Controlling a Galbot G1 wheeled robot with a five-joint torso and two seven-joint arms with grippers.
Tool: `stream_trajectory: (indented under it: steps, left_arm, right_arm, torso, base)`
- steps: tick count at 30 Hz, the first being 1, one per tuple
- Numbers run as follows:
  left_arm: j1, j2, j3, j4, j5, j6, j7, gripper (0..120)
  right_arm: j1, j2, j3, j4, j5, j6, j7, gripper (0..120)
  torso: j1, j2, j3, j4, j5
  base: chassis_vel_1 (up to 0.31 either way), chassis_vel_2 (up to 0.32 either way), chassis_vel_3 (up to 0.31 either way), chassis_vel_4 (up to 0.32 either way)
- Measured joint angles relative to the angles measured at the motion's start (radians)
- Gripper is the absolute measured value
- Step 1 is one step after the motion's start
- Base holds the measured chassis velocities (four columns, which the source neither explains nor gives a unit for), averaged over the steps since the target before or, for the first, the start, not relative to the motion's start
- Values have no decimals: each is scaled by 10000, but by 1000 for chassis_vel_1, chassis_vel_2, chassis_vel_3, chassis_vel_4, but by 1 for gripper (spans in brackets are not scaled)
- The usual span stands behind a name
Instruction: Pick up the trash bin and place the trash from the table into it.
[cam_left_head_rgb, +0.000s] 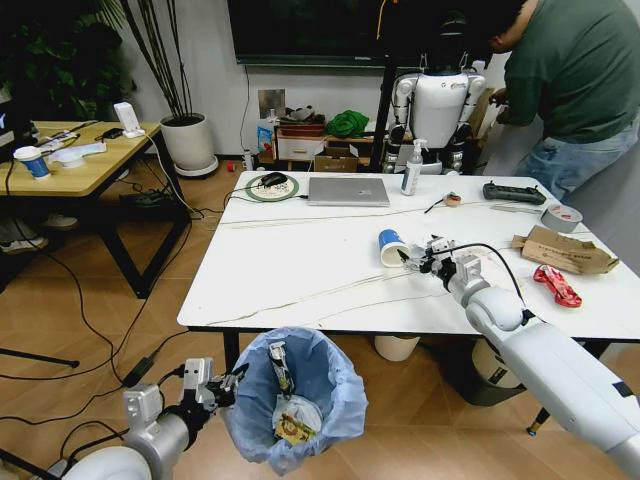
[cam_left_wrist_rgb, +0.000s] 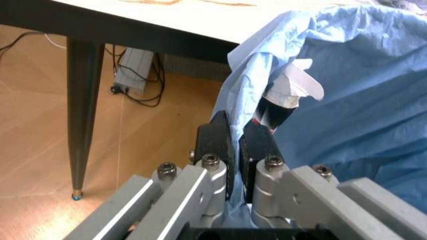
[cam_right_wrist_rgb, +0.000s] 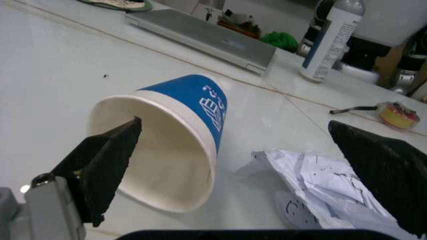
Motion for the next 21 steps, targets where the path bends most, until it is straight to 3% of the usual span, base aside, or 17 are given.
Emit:
stream_trajectory:
  steps: [8, 14, 16, 18, 21]
  left_arm:
    - [142, -62, -58, -37, 69, -9, 0, 0]
    - [163, -121, -66, -58, 93, -14, 8, 0]
    - [163, -122, -65, -58, 98, -14, 10, 0]
    - [150, -121, -46, -55, 104, -15, 14, 0]
    - [100, -103, -32, -38, 87, -16, 14, 0]
  right_arm:
    - [340, 269, -288, -452, -100, 54, -116, 97]
    - [548, 405, -412, -802, -127, 143, -227, 73]
    - [559, 412, -417, -823, -132, 148, -227, 73]
    - [621, 435, -430, -918, -160, 168, -227, 59]
    - [638, 416, -458, -918, -162, 170, -227, 51]
  torso:
    - [0, 0, 0, 0, -2]
    - [0, 0, 0, 0, -1]
    - [0, 0, 0, -1, -1]
    - [0, 0, 0, 0, -1]
    - [0, 0, 0, 0, -1]
  base:
    - [0, 0, 0, 0]
    - [0, 0, 0, 0]
    - [0, 0, 0, 0]
    - [0, 0, 0, 0]
    - [0, 0, 0, 0]
